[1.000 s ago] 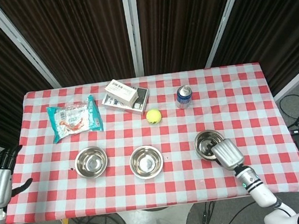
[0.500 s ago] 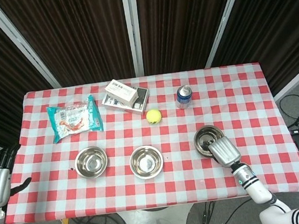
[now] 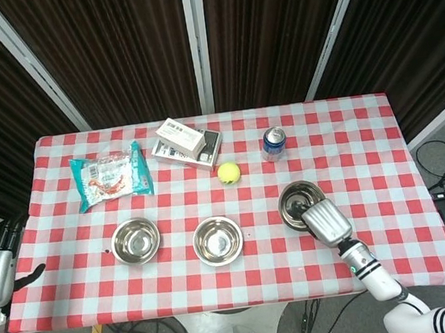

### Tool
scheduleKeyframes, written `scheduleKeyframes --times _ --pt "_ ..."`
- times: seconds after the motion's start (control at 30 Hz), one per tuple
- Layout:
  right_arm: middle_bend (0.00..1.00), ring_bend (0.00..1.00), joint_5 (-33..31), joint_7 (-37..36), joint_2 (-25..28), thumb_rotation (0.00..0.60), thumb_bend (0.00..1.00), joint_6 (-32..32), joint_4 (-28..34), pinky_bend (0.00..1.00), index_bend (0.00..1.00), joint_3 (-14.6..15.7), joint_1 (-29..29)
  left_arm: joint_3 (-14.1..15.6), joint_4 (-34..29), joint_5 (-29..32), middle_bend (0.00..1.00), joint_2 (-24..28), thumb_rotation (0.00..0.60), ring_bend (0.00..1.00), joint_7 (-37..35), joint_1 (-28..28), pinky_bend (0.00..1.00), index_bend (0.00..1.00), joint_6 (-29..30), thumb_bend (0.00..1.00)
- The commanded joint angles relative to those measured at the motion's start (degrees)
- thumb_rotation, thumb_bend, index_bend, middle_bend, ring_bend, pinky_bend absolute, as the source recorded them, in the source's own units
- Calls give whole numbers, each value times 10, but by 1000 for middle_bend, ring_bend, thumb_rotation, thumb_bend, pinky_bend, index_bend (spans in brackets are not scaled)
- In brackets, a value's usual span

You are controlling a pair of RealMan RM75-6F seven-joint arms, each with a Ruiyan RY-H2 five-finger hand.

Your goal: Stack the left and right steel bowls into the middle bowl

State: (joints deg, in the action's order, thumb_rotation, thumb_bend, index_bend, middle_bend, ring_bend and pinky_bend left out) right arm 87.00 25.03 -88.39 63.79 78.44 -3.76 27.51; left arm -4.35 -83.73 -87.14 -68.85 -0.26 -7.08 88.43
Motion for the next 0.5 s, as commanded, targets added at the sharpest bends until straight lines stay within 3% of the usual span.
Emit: scheduleKeyframes --times 0.03,0.3,0.5 --pt "576 775 12 12 19 600 381 -25 50 739 659 -19 37 0 -2 -4 208 1 600 165 0 1 307 155 5 33" --pt "576 775 4 39 18 600 381 -83 135 739 660 -50 102 6 3 -3 207 6 600 165 9 5 287 156 1 32" --pt "578 775 -19 48 1 600 381 -101 171 739 661 -53 121 12 15 4 207 1 600 165 8 8 287 156 -10 34"
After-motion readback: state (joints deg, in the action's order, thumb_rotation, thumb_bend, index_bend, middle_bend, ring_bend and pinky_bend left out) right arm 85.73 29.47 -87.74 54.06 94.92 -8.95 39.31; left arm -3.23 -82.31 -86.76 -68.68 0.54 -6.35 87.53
